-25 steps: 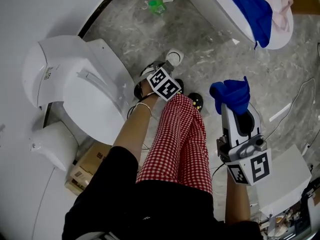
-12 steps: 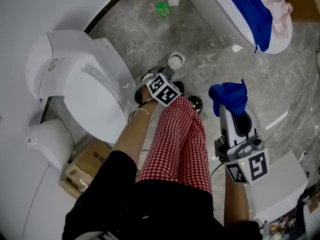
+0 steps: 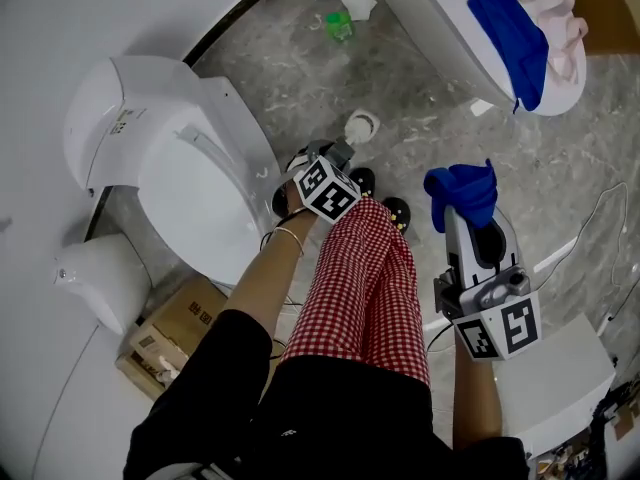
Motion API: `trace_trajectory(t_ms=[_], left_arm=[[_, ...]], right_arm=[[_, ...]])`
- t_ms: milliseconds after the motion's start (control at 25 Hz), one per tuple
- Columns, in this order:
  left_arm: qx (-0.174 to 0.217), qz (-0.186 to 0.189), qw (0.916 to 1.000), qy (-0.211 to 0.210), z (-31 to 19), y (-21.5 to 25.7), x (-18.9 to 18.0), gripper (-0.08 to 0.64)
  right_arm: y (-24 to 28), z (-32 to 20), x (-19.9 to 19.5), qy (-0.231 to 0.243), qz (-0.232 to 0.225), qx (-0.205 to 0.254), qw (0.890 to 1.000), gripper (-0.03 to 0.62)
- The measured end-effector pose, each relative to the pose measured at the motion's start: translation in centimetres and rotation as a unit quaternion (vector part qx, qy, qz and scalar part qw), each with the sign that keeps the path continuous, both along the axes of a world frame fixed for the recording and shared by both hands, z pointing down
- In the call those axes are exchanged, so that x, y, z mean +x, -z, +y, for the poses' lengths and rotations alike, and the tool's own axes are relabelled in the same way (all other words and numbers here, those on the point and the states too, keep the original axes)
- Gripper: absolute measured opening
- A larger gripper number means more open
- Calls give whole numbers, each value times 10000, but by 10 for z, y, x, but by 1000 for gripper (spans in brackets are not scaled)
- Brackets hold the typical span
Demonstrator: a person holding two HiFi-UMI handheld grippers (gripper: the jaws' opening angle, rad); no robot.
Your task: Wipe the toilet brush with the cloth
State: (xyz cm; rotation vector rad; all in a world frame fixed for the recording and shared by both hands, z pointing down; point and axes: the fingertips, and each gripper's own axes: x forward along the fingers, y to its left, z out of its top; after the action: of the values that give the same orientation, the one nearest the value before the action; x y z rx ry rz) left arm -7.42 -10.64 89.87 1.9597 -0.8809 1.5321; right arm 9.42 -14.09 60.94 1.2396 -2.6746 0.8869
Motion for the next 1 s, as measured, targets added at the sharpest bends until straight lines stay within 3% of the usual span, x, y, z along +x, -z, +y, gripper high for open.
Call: trace_trajectory(t_ms=[480, 1000], left_arm=[[413, 357, 9984, 112, -1, 55, 9, 169], [674, 596, 9925, 829, 7, 107, 2, 169]], right_arm=[[13, -2, -6, 67, -109, 125, 9998, 67], [31, -2, -13, 26, -351, 244, 9991, 66]])
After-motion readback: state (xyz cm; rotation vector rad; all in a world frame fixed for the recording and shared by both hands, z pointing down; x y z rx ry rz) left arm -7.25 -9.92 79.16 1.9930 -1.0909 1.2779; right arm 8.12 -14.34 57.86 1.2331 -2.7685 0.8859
